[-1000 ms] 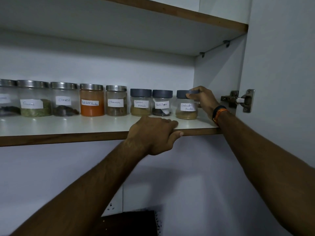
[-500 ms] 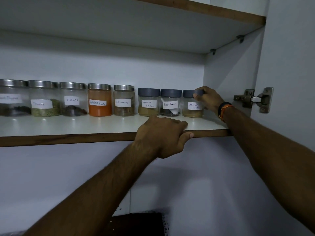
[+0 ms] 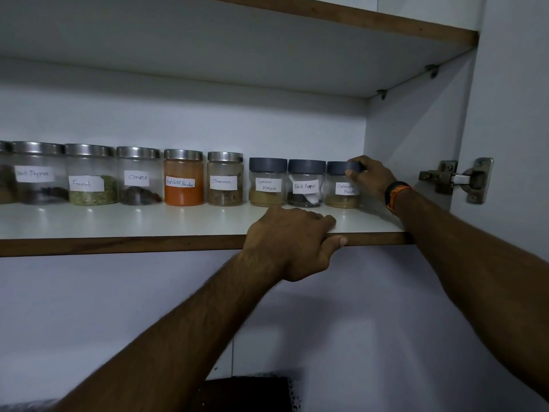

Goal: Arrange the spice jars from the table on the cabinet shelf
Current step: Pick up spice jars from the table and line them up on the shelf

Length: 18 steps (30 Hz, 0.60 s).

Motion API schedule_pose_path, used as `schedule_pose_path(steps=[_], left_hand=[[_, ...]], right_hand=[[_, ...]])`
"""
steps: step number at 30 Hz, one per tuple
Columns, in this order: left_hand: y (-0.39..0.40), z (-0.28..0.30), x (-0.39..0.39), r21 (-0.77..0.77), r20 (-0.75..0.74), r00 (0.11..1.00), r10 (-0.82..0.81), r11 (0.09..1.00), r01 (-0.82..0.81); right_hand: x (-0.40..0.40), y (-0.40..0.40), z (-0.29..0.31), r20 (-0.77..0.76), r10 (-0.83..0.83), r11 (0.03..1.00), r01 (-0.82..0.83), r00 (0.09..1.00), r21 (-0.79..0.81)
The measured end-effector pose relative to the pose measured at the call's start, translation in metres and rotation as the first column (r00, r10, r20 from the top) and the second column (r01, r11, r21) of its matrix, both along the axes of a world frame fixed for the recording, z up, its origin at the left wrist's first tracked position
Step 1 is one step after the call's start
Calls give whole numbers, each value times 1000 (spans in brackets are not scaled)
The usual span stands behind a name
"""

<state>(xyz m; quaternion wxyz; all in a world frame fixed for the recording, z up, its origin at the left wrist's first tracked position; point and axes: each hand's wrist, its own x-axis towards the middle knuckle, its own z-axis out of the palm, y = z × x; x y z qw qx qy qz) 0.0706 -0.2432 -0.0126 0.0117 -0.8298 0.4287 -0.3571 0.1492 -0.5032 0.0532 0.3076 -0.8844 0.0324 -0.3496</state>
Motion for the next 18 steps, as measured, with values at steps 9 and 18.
schedule_pose_path(steps=[9, 18], left_hand=[[-2, 1, 0, 1, -40, 999, 34, 999, -34], [-2, 0, 3, -4, -31, 999, 32, 999, -33]], right_hand=[[3, 0, -3, -69, -46, 998, 43, 997, -44], [3, 2, -4, -107, -103, 992, 93, 989, -89]])
